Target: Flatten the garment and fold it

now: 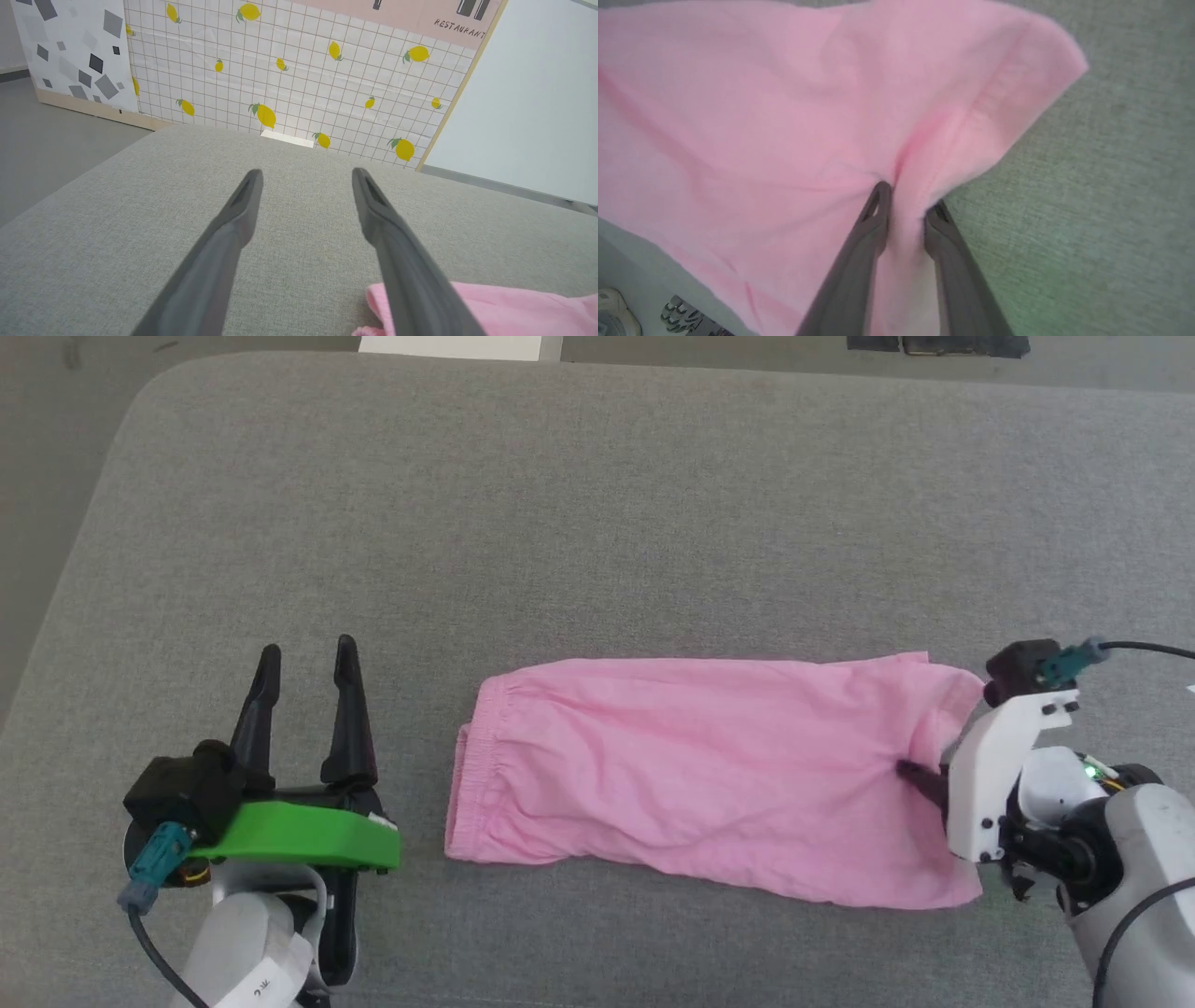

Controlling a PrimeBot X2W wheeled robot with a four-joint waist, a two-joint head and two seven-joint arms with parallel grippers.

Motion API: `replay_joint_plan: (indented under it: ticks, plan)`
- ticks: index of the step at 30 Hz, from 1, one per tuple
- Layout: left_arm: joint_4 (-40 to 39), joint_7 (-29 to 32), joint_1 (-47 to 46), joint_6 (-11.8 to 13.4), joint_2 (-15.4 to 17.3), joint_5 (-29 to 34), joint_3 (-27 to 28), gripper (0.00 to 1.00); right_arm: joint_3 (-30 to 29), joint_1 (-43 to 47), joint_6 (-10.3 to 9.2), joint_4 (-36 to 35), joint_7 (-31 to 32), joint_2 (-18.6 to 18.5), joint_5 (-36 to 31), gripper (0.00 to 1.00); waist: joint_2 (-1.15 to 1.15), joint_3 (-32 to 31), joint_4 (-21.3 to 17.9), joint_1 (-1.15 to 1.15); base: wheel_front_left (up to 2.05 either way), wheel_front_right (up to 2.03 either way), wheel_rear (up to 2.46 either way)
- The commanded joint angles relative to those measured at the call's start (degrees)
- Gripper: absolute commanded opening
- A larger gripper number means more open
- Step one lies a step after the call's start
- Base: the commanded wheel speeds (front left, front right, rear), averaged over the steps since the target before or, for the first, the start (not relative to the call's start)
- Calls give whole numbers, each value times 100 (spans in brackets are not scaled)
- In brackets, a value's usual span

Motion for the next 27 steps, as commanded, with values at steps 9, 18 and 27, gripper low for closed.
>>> replay_joint_plan:
  ticks: [9, 18, 27]
  plan:
    - [30, -27, 70, -183, -129, 111, 192, 100, -431, -13, -8, 246, -5, -219, 40, 0, 0, -88, -108, 0, 0, 0, 0]
    - [108, -27, 87, -289, -211, 189, 251, 100, -1666, -10, -8, 444, 63, -679, -990, 0, 0, -92, -167, 0, 0, 0, 0]
    - [164, -27, 202, -357, -307, 199, 287, 100, -1423, 180, -8, -527, 389, -711, -1246, 0, 0, -256, -180, 0, 0, 0, 0]
